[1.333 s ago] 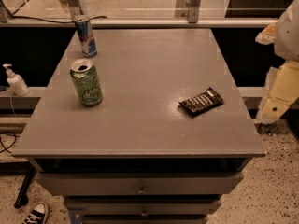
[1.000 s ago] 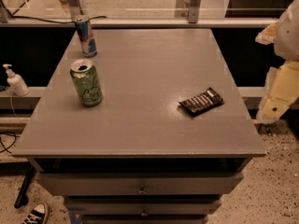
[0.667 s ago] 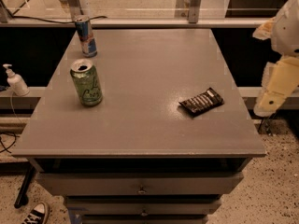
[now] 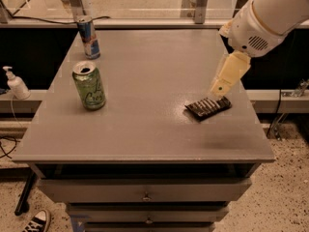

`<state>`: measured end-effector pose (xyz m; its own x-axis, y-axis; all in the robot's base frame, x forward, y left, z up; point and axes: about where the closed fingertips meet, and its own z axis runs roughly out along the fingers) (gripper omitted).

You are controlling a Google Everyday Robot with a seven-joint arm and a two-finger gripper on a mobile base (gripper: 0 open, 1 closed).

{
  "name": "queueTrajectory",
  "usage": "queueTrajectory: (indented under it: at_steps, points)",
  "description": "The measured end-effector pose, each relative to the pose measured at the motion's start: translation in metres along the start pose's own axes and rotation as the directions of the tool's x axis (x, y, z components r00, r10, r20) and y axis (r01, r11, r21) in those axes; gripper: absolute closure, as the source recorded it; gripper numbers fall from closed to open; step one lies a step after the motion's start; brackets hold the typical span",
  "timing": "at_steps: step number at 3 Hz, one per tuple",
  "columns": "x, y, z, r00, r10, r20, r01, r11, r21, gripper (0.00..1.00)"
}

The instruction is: Pick redbull can

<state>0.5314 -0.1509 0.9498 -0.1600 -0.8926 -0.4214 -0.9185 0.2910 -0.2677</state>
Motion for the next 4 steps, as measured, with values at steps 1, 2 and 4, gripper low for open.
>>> queueTrajectory:
  at_steps: [1,2,4]
  points:
    - [-0.051,-0.014,0.03,0.987,0.078,0.142,-0.076,0.9968,-0.025,0.0]
    - [-0.106,-0.015,0.046,0.953,0.122,0.277,-0.113,0.9925,-0.046,0.0]
    - [-0.114,-0.022,0.07,0.948,0.096,0.305,-0.088,0.9953,-0.039,0.0]
